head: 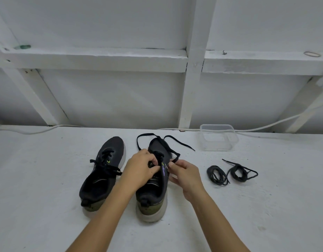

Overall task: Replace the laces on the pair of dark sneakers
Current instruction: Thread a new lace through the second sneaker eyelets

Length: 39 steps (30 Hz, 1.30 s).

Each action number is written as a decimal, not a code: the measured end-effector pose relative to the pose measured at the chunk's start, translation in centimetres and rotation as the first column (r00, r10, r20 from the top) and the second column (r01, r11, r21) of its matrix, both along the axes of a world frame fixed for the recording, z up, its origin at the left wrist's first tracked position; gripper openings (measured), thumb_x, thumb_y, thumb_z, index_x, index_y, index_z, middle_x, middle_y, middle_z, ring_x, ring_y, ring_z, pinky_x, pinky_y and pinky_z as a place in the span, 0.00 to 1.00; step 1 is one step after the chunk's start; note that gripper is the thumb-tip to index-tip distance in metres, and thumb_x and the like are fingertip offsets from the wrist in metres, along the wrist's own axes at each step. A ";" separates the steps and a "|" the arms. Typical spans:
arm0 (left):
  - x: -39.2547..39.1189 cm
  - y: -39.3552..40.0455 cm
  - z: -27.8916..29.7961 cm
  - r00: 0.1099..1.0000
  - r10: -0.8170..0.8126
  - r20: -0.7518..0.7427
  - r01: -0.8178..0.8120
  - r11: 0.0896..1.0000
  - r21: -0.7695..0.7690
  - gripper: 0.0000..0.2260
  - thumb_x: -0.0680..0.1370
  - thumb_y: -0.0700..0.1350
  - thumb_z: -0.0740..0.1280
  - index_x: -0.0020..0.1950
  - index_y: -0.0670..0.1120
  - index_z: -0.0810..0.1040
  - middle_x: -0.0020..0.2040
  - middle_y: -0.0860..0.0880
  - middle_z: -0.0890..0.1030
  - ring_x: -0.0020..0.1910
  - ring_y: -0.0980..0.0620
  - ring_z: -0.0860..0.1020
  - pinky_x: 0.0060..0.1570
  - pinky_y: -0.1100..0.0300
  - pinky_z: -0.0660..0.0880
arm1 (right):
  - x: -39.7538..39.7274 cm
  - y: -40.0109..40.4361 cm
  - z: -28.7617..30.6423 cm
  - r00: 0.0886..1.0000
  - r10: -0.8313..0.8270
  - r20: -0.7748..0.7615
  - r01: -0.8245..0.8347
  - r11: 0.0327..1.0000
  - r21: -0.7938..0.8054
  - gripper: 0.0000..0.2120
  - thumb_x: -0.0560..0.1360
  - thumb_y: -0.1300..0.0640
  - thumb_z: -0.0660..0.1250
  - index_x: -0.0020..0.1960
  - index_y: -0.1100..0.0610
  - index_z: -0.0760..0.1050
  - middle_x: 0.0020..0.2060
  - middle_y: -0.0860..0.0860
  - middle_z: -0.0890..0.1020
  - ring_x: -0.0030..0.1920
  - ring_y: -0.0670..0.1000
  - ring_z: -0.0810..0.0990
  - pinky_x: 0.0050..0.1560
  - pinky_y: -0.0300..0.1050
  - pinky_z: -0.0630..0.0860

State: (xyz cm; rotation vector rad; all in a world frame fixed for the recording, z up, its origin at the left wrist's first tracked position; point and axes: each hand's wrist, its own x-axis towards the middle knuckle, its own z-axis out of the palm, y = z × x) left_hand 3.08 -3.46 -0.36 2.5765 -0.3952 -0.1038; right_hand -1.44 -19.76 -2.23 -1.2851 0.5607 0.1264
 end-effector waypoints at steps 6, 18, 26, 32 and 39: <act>-0.4 -0.7 -1.2 1.000 0.015 -0.022 -0.016 0.999 -0.041 0.11 0.78 0.57 0.69 0.58 0.56 0.84 0.51 0.56 0.71 0.48 0.56 0.73 0.46 0.64 0.67 | 0.1 -0.3 0.2 0.996 0.016 0.086 -0.007 0.995 -0.097 0.05 0.78 0.62 0.70 0.48 0.57 0.85 0.40 0.52 0.88 0.40 0.46 0.87 0.37 0.36 0.79; -1.0 -2.0 -1.6 0.993 0.076 -0.086 -0.090 0.981 -0.173 0.11 0.78 0.55 0.71 0.60 0.56 0.84 0.52 0.56 0.71 0.51 0.57 0.73 0.52 0.65 0.68 | 0.4 -1.4 -0.4 0.995 0.019 0.098 -0.011 0.997 -0.078 0.04 0.78 0.62 0.71 0.48 0.58 0.84 0.41 0.55 0.88 0.42 0.49 0.87 0.47 0.48 0.85; -1.7 -3.3 -1.6 0.981 0.169 -0.099 -0.189 0.950 -0.248 0.10 0.76 0.54 0.73 0.56 0.55 0.86 0.52 0.55 0.72 0.51 0.57 0.74 0.51 0.64 0.69 | 0.7 -2.6 0.2 0.990 0.096 0.101 -0.079 0.983 -0.164 0.05 0.78 0.63 0.72 0.47 0.55 0.85 0.38 0.51 0.88 0.40 0.46 0.87 0.38 0.37 0.80; -2.2 -4.7 -1.7 0.973 0.212 -0.096 -0.231 0.930 -0.288 0.11 0.75 0.54 0.74 0.56 0.54 0.86 0.52 0.55 0.72 0.49 0.57 0.74 0.50 0.65 0.69 | 1.3 -4.2 0.7 0.982 0.171 0.081 -0.146 0.956 -0.255 0.05 0.77 0.65 0.72 0.46 0.56 0.85 0.38 0.53 0.87 0.40 0.48 0.87 0.38 0.38 0.81; -2.4 -4.8 -1.9 0.967 0.233 -0.104 -0.254 0.916 -0.310 0.10 0.77 0.51 0.73 0.56 0.52 0.86 0.53 0.54 0.72 0.50 0.58 0.74 0.44 0.73 0.66 | 1.0 -3.4 0.4 0.982 0.160 0.101 -0.136 0.967 -0.215 0.05 0.77 0.66 0.72 0.45 0.57 0.85 0.38 0.55 0.87 0.40 0.50 0.87 0.39 0.40 0.82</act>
